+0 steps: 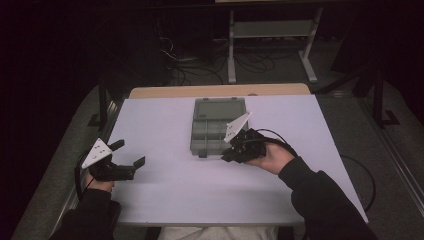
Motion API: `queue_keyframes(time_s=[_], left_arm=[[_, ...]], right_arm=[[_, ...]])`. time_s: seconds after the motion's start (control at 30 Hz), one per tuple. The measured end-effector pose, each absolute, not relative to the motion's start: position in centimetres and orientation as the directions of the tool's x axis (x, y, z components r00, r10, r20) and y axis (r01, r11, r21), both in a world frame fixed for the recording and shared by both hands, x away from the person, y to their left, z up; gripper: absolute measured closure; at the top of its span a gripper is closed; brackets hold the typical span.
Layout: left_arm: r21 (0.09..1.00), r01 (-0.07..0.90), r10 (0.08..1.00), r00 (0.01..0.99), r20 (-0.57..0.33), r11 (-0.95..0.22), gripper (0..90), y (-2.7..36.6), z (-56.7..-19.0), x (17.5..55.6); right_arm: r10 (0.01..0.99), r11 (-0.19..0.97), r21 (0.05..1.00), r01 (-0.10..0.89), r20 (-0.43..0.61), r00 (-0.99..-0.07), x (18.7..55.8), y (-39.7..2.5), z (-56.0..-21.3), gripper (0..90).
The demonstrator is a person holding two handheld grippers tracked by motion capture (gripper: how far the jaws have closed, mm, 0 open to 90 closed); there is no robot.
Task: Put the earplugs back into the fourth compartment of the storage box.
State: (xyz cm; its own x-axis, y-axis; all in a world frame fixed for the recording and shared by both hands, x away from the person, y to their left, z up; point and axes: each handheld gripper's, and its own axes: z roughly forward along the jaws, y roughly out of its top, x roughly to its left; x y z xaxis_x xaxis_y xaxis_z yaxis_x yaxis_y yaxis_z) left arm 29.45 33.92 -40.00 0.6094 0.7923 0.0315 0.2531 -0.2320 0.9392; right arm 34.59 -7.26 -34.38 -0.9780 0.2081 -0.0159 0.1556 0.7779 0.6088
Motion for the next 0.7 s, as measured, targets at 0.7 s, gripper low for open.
queue_keyframes(time_s=[0.7], left_arm=[[0.939,0.254,0.79,0.612,0.029,-0.232,0.0,34.0,-40.0,29.5]], right_arm=[[0.358,0.761,0.583,0.287,-0.007,-0.934,41.7,-8.7,-33.1,79.6]])
